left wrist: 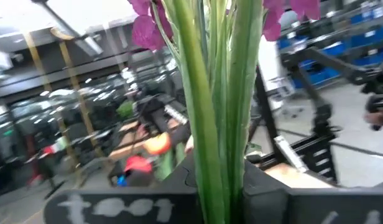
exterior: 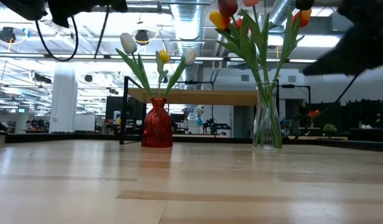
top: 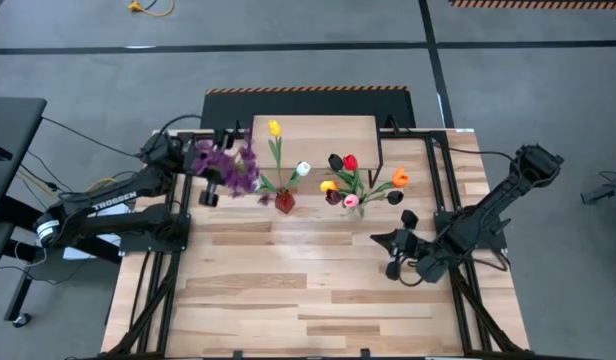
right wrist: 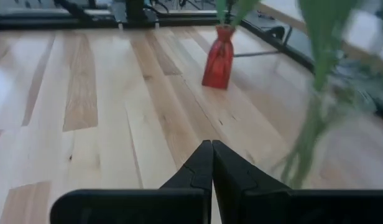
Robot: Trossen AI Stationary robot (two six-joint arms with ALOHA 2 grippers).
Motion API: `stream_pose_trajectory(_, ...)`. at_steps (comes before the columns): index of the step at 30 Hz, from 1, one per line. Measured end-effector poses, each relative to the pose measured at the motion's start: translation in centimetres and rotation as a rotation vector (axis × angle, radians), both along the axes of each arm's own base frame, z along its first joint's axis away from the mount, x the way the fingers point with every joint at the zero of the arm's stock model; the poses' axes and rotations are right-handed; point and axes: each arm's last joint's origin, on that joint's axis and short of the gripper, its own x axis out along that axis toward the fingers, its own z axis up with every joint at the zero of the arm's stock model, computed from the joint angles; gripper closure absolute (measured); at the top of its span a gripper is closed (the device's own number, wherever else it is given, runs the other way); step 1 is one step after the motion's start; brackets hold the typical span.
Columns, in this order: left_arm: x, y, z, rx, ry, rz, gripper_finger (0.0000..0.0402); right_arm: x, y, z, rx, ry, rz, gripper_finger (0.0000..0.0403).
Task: Pick and place flowers into a vace then onto a shelf
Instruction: Put the purple flower into the red vase
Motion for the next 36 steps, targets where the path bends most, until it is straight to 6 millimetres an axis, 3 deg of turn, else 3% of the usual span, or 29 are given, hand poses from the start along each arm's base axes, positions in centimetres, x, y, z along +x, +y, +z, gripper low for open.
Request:
stream_pose_trajectory(9, 0.4, -3.3, 0.6, -0.077, -0.033, -0.035, 0.0401, 5.4, 2.7, 2.8, -0.087, 0.093, -0.017, 0.0403)
stream_pose_trajectory(19, 1.1, -8.1, -0.2, -0.067, -0.054, -0.218, 0.0401, 11.6, 4.9, 5.7, -0.006, -0.011, -0.080, 0.0403)
stream_pose_trajectory(28, 1.4, -10.6, -0.8, -0.066, -0.028, -0.339, 0.0401, 18.5, 7.5, 6.8, -0.020, -0.123, -0.085, 0.0402)
stream_pose_trajectory(36, 1.3, -12.1, -1.4, -0.076, 0.044, -0.427, 0.0401, 22.9, 10.1, 7.5, -0.075, -0.147, -0.083, 0.0350)
